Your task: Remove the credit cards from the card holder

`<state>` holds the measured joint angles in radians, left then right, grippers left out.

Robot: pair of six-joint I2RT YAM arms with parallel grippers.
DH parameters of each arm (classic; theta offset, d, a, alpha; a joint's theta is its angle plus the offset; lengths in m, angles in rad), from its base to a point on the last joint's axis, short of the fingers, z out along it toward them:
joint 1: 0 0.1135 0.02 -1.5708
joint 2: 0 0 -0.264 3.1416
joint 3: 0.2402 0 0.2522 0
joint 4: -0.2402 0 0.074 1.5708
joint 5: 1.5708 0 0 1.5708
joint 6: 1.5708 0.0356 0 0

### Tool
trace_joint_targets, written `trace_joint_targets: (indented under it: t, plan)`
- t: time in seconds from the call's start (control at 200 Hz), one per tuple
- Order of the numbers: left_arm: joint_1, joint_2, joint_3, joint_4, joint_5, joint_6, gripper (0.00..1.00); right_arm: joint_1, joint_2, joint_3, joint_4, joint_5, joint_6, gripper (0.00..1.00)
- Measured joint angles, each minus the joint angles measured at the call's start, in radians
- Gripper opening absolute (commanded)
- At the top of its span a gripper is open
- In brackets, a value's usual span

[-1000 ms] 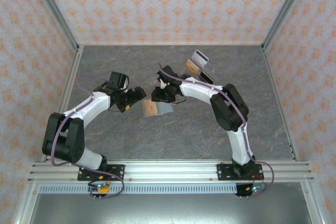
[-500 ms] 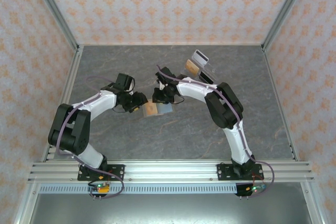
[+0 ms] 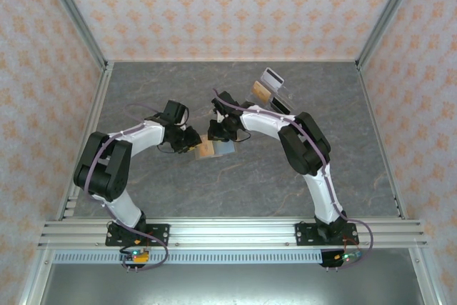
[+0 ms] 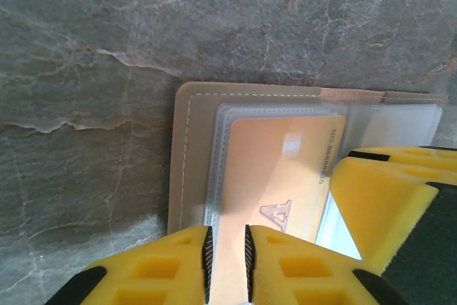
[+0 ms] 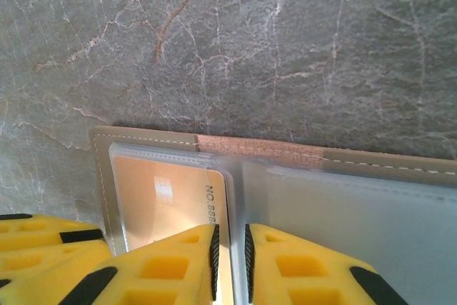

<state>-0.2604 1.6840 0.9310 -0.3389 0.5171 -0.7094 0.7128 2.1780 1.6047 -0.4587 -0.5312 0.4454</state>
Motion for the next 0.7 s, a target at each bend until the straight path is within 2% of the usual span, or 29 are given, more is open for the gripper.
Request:
trace_joint_targets:
  t: [0.195, 0.285, 0.701]
  plan:
    - [0.000, 0.003, 0.003, 0.003, 0.000, 0.003, 0.21, 0.000, 0.000, -0.006, 0.004, 0.000, 0.000, 0.19]
    - [0.000, 0.010, 0.003, 0.015, 0.004, 0.003, 0.17, 0.000, 0.000, -0.009, 0.005, 0.000, 0.000, 0.19]
    - [0.000, 0.030, 0.003, 0.023, 0.009, 0.003, 0.19, 0.000, 0.000, -0.013, 0.011, -0.001, 0.000, 0.19]
